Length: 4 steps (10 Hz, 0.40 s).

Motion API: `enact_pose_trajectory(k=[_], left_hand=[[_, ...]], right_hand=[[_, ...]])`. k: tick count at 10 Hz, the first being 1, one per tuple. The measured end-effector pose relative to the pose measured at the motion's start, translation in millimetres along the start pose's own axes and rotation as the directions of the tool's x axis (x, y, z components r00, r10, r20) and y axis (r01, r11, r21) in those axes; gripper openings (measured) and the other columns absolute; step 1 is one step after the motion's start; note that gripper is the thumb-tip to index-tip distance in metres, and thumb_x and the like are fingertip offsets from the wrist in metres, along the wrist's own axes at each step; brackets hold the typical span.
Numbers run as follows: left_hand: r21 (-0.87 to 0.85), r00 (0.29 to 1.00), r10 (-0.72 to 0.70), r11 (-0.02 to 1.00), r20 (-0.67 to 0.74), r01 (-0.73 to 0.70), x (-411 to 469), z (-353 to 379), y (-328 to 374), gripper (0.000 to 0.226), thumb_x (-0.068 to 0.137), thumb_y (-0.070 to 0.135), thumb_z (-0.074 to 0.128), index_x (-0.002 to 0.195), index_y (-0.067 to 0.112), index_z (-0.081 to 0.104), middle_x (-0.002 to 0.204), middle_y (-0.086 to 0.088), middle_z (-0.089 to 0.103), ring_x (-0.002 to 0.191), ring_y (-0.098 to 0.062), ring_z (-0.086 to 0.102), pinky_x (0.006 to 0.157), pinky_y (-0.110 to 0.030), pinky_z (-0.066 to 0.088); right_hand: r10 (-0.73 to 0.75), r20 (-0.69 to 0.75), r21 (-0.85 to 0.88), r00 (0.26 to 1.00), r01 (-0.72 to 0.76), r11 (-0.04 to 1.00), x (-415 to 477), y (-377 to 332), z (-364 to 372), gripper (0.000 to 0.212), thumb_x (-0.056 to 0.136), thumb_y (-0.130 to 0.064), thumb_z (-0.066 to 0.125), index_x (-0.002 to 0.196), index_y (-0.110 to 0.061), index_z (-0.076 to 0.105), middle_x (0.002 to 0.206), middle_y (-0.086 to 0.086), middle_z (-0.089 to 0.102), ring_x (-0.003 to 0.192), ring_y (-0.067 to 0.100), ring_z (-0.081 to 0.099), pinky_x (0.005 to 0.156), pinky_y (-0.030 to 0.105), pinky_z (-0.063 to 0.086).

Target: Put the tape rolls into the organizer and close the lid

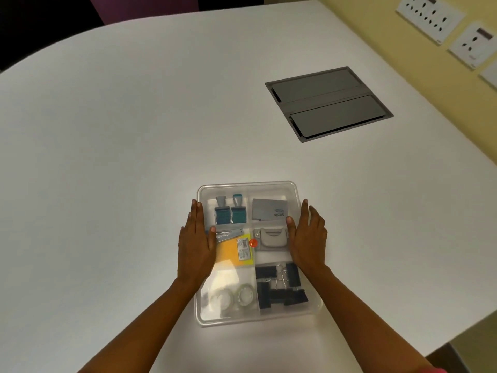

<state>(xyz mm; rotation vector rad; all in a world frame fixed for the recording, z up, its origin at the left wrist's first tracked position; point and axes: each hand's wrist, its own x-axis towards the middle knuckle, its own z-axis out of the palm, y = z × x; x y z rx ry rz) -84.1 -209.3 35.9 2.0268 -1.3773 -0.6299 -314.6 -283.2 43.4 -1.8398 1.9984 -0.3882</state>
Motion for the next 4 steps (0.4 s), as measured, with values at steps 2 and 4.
enact_pose_trajectory(k=[2, 4], left_hand=[[0.074, 1.000, -0.017, 0.997, 0.001, 0.017, 1, -11, 6, 0.068, 0.091, 0.043, 0.036, 0.149, 0.012, 0.017, 0.157, -0.008, 0.020, 0.141, -0.032, 0.023, 0.113, -0.047, 0.022], [0.265, 0.985, 0.150, 0.956, -0.082, -0.124, 11, -34, 31, 0.066, 0.096, 0.035, 0.042, 0.150, 0.010, 0.012, 0.159, -0.008, 0.009, 0.146, -0.029, 0.008, 0.117, -0.039, 0.008]], right_hand=[[-0.014, 0.030, 0.020, 0.999, 0.013, 1.000, -6, -7, -14, 0.066, 0.096, -0.045, 0.041, 0.149, -0.017, 0.012, 0.157, 0.012, 0.018, 0.143, 0.032, 0.020, 0.116, 0.051, 0.024], [-0.162, 0.022, -0.003, 0.987, 0.162, 0.987, -7, -22, -38, 0.066, 0.097, -0.046, 0.039, 0.149, -0.015, 0.012, 0.158, 0.009, 0.017, 0.144, 0.029, 0.018, 0.117, 0.043, 0.020]])
